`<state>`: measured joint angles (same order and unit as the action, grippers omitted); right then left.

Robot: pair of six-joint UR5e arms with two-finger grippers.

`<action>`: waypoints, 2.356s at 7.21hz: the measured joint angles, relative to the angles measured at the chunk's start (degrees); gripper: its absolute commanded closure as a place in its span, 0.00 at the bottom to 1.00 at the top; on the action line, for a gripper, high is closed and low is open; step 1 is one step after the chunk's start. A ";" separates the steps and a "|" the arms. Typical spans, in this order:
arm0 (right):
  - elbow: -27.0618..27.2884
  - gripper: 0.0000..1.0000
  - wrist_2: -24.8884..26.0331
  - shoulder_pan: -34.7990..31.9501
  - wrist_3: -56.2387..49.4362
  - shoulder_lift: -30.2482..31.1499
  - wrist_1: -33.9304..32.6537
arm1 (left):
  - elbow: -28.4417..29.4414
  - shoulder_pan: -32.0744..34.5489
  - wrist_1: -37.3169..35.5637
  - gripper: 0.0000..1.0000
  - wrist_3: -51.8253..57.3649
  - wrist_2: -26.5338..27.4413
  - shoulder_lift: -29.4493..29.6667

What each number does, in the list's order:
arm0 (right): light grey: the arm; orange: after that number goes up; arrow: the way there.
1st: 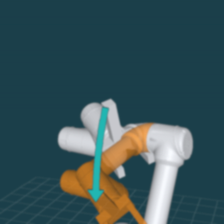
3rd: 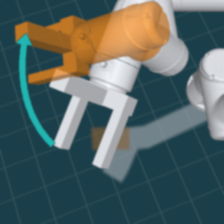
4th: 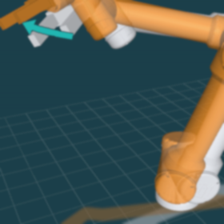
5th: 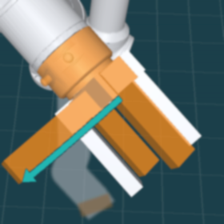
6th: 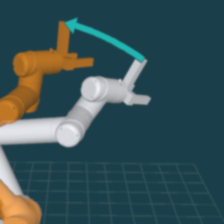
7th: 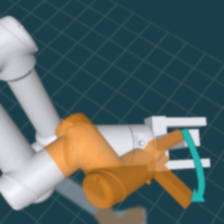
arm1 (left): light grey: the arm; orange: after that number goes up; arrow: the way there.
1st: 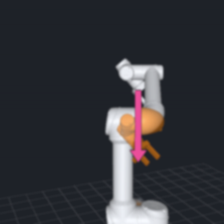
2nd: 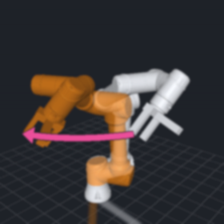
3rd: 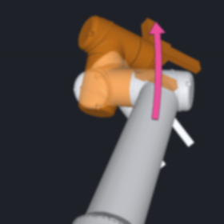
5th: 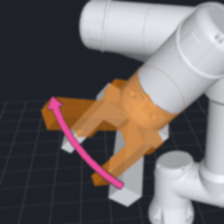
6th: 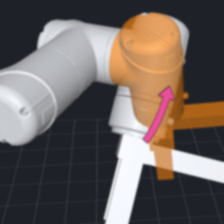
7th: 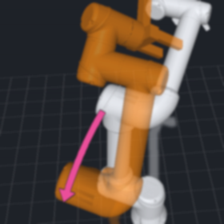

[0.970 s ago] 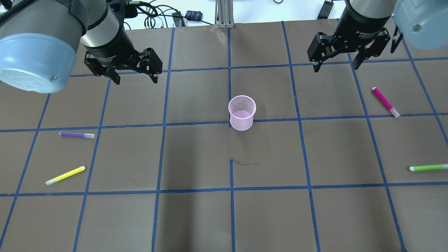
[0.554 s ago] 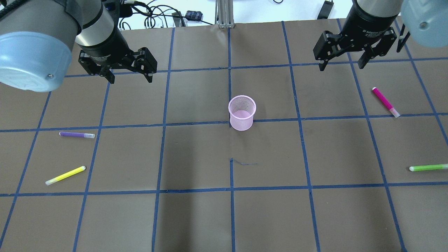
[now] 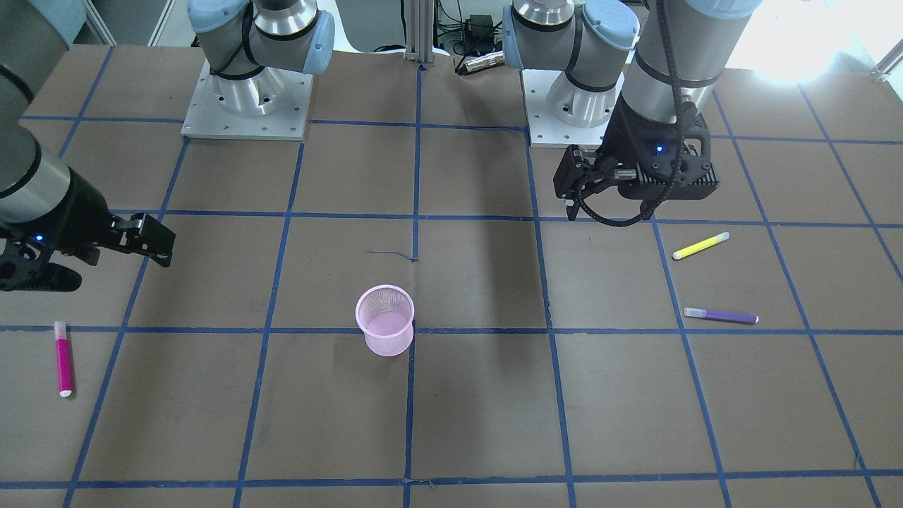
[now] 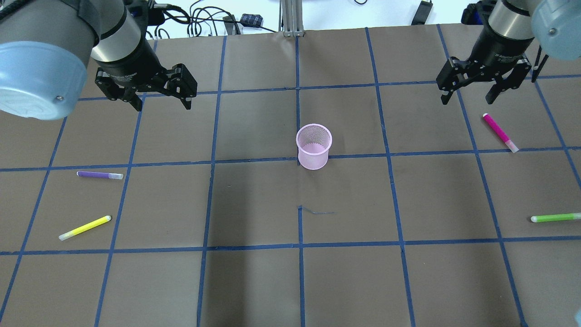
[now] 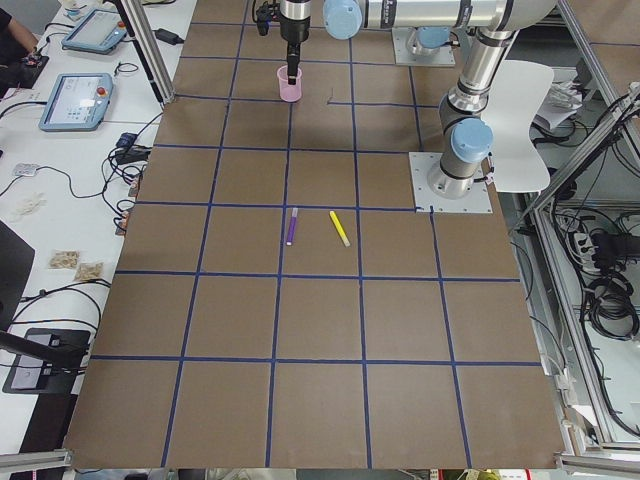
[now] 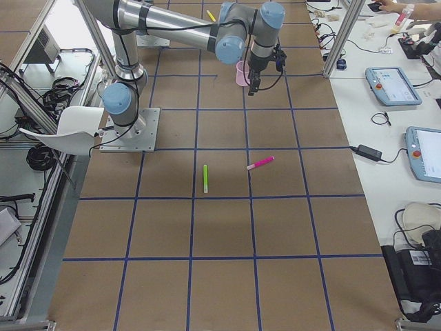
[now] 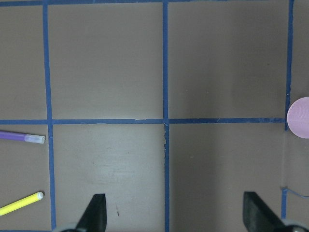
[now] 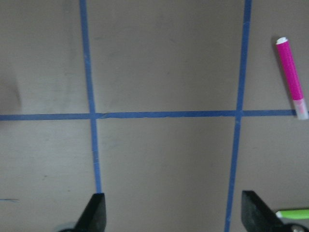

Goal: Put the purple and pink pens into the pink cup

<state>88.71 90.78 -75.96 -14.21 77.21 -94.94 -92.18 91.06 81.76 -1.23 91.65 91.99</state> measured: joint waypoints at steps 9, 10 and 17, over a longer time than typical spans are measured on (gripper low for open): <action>-0.04 0.11 4.69 10.37 -27.42 -20.65 -24.70 | -5.07 -24.22 -1.18 0.00 67.84 -0.93 4.03; 0.11 0.15 4.39 10.41 -27.57 -21.58 -24.71 | -5.30 -25.35 -3.06 0.00 78.76 -0.94 5.66; -0.31 1.00 4.63 10.39 -27.08 -23.39 -24.63 | -6.92 -32.16 -24.38 0.00 132.73 -2.45 22.52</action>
<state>88.40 95.42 -65.57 -41.28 53.82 -119.58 -99.10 58.90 57.38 131.49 89.20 114.51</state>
